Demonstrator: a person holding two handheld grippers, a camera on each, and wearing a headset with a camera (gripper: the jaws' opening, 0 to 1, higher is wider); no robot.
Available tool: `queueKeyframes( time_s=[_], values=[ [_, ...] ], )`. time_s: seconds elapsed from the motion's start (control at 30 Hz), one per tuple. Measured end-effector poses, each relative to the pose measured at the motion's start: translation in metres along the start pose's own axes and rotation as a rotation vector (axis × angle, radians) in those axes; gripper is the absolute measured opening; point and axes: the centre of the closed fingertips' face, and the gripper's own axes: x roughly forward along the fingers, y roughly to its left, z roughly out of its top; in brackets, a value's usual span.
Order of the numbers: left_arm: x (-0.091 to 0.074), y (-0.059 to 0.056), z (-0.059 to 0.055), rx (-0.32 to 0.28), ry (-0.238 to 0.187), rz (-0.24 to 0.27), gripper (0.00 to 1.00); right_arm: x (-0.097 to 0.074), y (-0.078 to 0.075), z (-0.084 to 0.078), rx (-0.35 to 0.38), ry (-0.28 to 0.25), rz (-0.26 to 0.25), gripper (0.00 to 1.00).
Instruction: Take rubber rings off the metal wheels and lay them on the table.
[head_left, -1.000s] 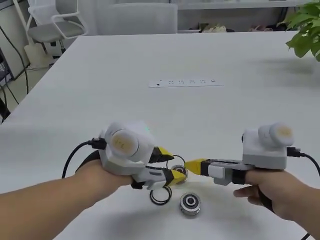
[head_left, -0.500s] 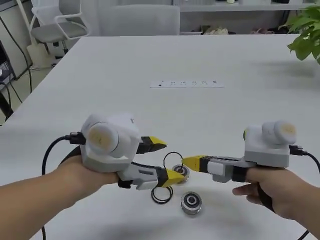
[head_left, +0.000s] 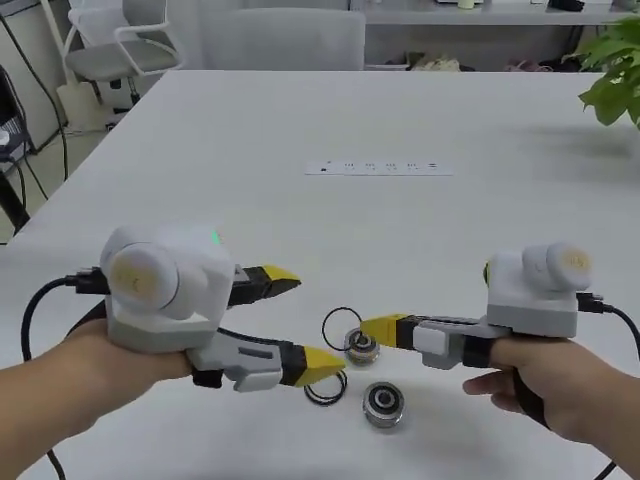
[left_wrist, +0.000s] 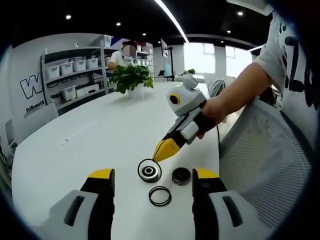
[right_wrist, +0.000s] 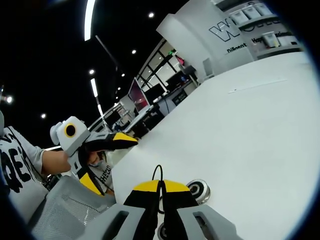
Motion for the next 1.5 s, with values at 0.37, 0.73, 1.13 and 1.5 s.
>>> queueKeyframes(
  time_s=[0.37,0.73,1.13,1.5],
  values=[
    [-0.022,0.004,-0.009,-0.033,-0.007,0.046,0.67,0.008,0.006,-0.016,-0.006,0.068,0.012,0.0],
    [-0.031,0.005,-0.016,-0.047,-0.007,0.08,0.72,0.015,0.008,-0.037,-0.018,0.155,0.018,0.0],
    [-0.035,0.003,-0.026,-0.065,0.003,0.085,0.72,0.021,0.0,-0.051,-0.021,0.212,-0.002,0.0],
    [-0.036,0.005,-0.031,-0.079,0.01,0.085,0.71,0.026,-0.01,-0.055,-0.021,0.226,-0.032,0.0]
  ],
)
